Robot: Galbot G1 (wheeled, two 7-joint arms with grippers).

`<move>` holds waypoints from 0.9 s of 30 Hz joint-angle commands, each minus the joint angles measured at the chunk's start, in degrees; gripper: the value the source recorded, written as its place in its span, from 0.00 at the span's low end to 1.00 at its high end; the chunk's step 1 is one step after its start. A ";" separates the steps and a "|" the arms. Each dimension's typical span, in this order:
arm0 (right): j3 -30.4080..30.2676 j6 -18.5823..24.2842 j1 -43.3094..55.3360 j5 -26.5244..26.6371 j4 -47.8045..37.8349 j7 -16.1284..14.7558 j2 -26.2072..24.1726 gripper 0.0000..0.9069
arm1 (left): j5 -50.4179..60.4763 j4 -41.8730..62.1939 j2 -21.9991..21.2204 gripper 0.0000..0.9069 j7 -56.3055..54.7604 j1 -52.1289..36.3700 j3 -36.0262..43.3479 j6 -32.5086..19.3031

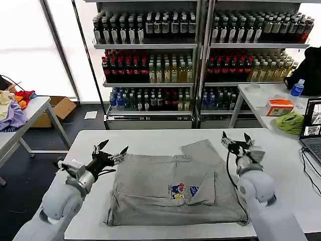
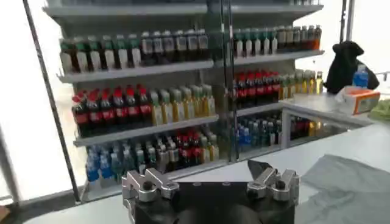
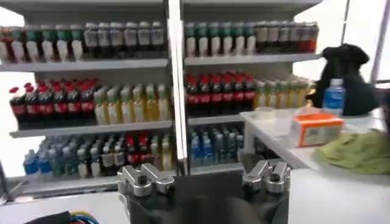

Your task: Fold and organize the clothes.

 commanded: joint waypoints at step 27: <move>-11.17 -3.41 13.02 -2.11 -26.11 -6.31 5.03 1.00 | -2.99 23.44 -3.39 1.00 0.30 -14.64 10.90 3.32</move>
